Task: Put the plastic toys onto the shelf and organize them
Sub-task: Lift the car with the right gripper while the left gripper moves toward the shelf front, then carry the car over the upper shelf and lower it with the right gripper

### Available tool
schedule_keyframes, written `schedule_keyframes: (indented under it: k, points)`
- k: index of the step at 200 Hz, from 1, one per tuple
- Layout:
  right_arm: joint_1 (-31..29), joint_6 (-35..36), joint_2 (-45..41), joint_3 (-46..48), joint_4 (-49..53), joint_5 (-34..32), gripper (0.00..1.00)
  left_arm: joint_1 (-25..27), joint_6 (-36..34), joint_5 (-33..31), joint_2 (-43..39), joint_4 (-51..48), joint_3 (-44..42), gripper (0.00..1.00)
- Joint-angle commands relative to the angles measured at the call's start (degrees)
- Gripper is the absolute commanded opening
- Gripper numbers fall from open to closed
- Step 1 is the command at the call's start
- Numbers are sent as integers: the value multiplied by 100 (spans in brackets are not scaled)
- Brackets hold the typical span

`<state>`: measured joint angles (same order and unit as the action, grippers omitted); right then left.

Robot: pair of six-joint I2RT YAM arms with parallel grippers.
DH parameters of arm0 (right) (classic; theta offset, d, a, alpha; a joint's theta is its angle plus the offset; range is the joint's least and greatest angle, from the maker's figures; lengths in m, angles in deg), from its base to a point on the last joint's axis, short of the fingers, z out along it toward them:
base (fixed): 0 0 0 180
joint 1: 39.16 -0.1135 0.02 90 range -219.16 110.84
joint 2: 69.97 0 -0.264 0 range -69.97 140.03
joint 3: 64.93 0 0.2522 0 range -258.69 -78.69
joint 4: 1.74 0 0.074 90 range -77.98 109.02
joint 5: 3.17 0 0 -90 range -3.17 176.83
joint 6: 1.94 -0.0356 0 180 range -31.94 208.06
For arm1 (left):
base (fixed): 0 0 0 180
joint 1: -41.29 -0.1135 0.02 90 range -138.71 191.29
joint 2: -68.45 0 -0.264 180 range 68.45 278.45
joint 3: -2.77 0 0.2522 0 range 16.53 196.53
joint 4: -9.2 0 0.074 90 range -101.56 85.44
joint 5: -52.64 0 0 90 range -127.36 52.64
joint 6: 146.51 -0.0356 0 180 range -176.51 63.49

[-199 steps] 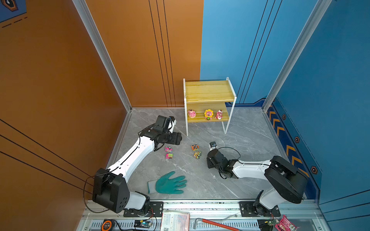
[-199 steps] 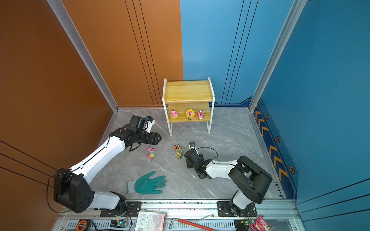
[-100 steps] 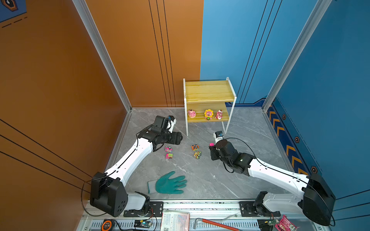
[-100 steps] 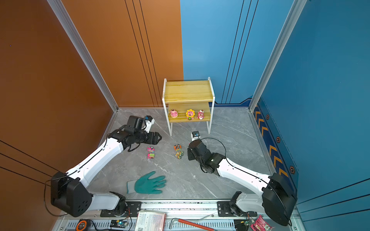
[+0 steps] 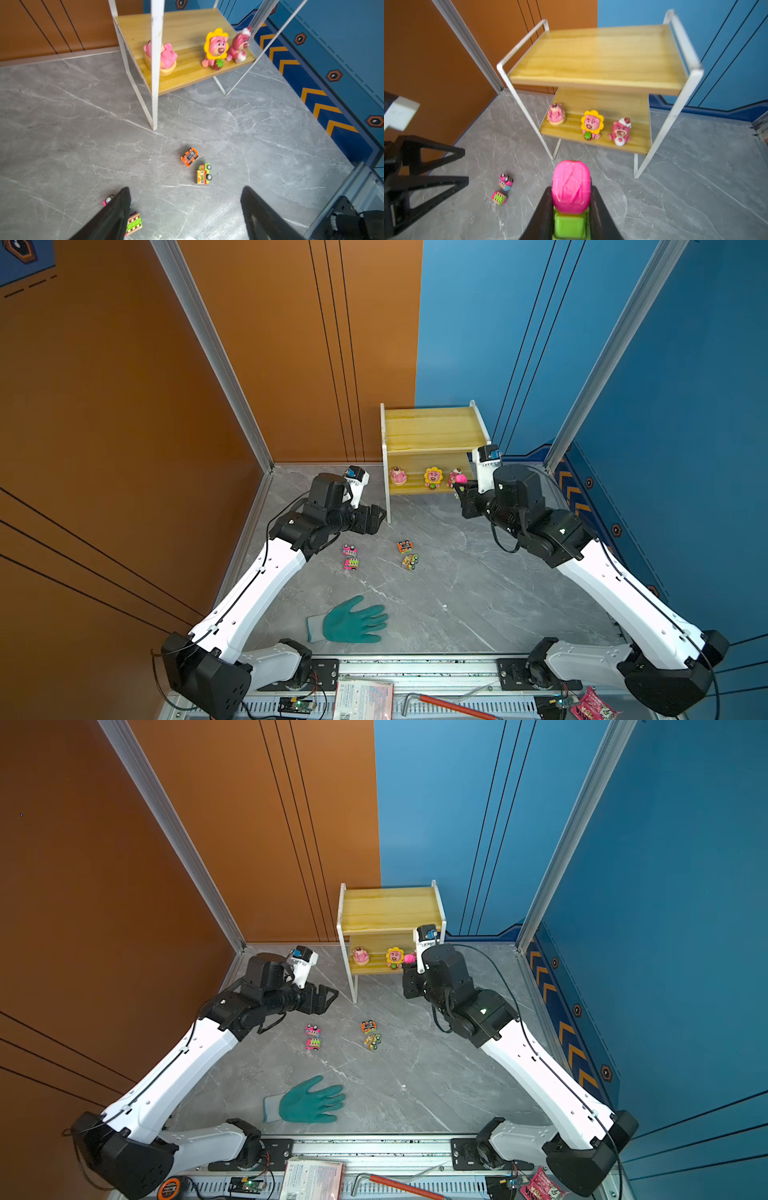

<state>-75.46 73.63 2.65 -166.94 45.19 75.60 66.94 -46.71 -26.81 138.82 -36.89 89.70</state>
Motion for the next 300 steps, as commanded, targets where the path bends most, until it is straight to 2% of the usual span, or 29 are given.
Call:
schedule_keyframes:
  k: [1, 34, 104, 160, 234, 300]
  points:
    - [334, 534, 420, -686, 517, 292, 27, 182, -317, 2, -13, -37, 293, 84]
    - [871, 707, 1231, -1807, 557, 620, 27, 526, -804, 144, 152, -27, 435, 84]
    - [1283, 977, 2600, -3168, 709, 457, 27, 938, -1470, 739, 62, 273, -123, 84]
    - [1474, 1118, 3165, -3717, 853, 170, 27, 889, -1445, 1167, -9, 678, -513, 84]
    - [1614, 1051, 3560, -4058, 884, 20, 27, 507, -1162, 1052, -60, 1086, -725, 85]
    - [1755, 1059, 3791, -4191, 890, 63, 28, 376, -1076, 1089, 1, 1153, -740, 85]
